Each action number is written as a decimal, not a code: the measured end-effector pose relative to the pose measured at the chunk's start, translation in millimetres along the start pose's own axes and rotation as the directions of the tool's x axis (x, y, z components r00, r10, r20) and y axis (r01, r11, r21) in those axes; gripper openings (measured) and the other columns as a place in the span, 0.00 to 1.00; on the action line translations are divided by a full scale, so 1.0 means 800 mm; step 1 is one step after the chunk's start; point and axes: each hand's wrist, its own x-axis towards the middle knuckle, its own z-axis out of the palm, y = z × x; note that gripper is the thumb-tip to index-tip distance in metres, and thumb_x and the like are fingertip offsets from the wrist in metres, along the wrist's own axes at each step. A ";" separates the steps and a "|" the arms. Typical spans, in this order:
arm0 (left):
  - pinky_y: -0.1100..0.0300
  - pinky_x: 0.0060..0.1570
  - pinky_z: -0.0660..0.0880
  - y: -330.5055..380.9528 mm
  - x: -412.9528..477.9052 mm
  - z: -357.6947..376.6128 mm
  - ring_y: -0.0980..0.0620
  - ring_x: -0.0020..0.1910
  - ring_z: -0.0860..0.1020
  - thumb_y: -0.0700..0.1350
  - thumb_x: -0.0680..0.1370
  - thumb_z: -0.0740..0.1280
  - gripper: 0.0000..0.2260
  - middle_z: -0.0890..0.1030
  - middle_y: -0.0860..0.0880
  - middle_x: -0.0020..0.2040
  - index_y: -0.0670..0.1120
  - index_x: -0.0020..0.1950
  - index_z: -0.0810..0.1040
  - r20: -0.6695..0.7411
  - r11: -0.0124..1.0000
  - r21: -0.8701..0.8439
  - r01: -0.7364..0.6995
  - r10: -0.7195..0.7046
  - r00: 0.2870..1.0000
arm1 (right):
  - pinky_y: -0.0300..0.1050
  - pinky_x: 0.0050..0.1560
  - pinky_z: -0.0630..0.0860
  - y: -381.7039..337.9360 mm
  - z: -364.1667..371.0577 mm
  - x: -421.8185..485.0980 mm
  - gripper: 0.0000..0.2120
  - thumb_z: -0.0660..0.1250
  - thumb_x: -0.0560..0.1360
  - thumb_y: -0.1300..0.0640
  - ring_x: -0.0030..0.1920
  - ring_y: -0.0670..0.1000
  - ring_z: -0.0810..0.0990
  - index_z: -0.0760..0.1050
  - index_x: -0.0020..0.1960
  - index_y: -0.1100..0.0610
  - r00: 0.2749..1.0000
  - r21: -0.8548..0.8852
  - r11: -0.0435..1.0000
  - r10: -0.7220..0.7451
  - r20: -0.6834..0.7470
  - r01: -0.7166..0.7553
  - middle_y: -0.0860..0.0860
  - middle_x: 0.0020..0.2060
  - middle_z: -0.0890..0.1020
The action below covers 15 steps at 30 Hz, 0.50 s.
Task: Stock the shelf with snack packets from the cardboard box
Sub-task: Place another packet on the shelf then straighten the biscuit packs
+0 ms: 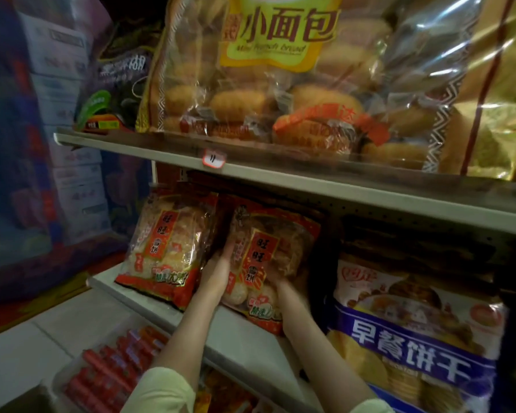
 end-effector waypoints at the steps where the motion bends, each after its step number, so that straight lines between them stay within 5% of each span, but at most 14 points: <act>1: 0.45 0.65 0.70 0.002 -0.001 0.000 0.43 0.61 0.75 0.81 0.60 0.54 0.48 0.77 0.45 0.63 0.52 0.69 0.71 0.009 1.000 0.013 0.001 -0.001 1.000 | 0.57 0.65 0.71 0.002 0.000 0.001 0.56 0.77 0.56 0.33 0.64 0.60 0.75 0.55 0.75 0.48 1.000 0.012 1.000 0.003 -0.003 -0.003 0.54 0.70 0.71; 10: 0.54 0.63 0.68 0.015 -0.013 0.012 0.44 0.63 0.73 0.76 0.67 0.51 0.43 0.74 0.44 0.66 0.50 0.72 0.67 0.068 0.994 0.105 -0.044 0.037 0.997 | 0.57 0.70 0.64 0.015 0.000 0.018 0.55 0.69 0.62 0.29 0.72 0.60 0.65 0.46 0.78 0.48 0.982 -0.076 0.994 -0.085 -0.167 0.073 0.54 0.75 0.61; 15: 0.60 0.54 0.64 0.015 -0.015 0.015 0.42 0.63 0.73 0.67 0.77 0.51 0.31 0.75 0.43 0.65 0.48 0.71 0.69 0.000 0.963 0.248 -0.101 0.105 0.994 | 0.52 0.69 0.63 0.003 -0.004 -0.015 0.48 0.71 0.72 0.46 0.73 0.60 0.64 0.40 0.78 0.47 0.910 -0.147 0.928 -0.367 -0.194 0.343 0.56 0.75 0.59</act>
